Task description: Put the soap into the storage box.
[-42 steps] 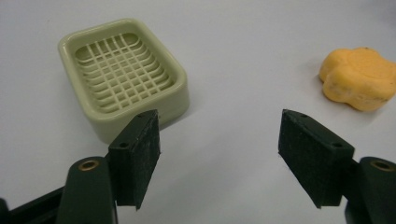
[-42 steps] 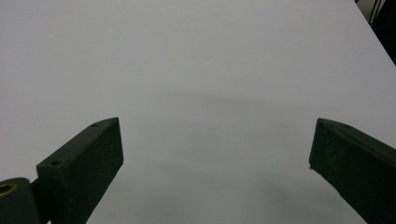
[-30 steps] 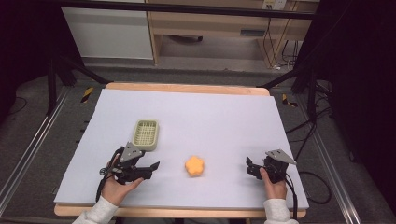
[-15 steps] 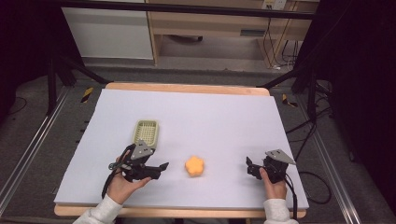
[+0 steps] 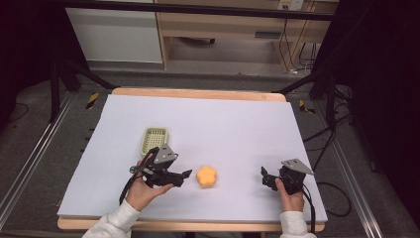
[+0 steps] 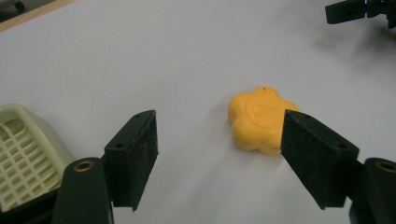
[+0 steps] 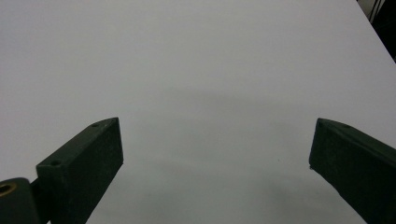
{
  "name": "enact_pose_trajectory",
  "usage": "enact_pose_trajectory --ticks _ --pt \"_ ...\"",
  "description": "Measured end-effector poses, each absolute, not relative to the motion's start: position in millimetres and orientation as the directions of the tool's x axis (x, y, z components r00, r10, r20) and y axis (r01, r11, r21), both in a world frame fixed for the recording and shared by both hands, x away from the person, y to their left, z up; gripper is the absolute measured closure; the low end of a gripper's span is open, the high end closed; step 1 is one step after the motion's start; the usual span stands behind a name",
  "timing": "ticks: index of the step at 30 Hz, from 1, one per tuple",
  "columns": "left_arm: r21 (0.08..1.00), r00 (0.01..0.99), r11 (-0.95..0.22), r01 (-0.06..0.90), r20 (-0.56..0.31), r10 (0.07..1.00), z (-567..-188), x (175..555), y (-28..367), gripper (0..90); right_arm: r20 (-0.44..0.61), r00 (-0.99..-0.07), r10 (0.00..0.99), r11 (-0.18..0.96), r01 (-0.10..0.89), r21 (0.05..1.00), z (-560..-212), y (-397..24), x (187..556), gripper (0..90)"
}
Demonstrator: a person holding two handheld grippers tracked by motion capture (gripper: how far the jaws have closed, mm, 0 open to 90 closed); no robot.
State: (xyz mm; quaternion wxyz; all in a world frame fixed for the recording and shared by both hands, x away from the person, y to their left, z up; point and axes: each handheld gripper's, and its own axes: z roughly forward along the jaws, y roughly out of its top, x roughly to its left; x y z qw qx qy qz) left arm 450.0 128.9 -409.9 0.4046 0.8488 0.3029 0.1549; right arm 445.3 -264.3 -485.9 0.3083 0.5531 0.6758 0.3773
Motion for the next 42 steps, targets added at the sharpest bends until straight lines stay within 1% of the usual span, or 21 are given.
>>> enact_pose_trajectory --ticks 24,42 --pt "0.704 0.832 -0.608 0.366 0.046 0.553 -422 456 86 24.6 -0.005 -0.203 0.979 0.111 0.514 0.851 -486 -264 446 3.3" --pt "0.651 0.854 -0.669 0.358 0.062 0.517 -431 462 70 23.8 -0.006 -0.207 0.978 0.115 0.519 0.847 -486 -264 446 3.3"
